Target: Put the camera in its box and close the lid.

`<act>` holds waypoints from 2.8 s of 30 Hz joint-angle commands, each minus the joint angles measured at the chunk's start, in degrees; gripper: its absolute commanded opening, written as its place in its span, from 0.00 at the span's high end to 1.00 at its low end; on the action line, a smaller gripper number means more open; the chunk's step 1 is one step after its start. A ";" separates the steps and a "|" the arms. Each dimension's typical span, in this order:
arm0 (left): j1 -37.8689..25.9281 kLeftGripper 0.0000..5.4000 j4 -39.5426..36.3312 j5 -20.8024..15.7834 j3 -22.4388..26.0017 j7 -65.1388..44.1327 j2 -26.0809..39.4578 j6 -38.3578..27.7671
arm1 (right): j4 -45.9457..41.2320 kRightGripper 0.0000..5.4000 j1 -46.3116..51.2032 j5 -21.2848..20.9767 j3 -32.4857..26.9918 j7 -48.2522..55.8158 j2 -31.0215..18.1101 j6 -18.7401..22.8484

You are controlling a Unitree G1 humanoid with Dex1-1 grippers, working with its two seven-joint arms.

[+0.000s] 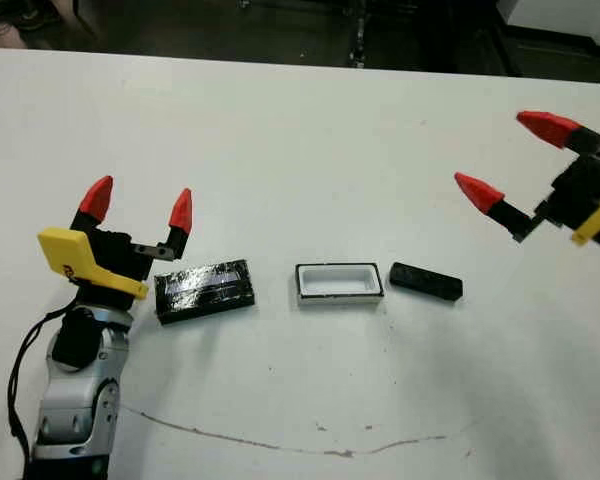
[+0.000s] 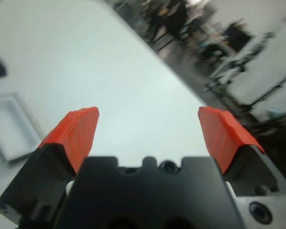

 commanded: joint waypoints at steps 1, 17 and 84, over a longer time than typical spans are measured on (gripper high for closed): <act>-0.01 0.00 -0.11 0.40 -0.12 0.48 -0.14 0.87 | 4.74 0.00 -5.52 -1.73 4.72 7.99 -3.86 2.60; 0.06 0.00 0.47 1.09 -0.10 0.55 -0.17 0.29 | 25.49 0.00 -20.36 -8.40 18.24 32.85 -1.65 -0.13; 0.86 0.00 0.08 0.60 0.21 -0.05 -0.20 0.79 | 16.70 0.00 -10.21 -18.90 23.66 24.03 0.00 4.55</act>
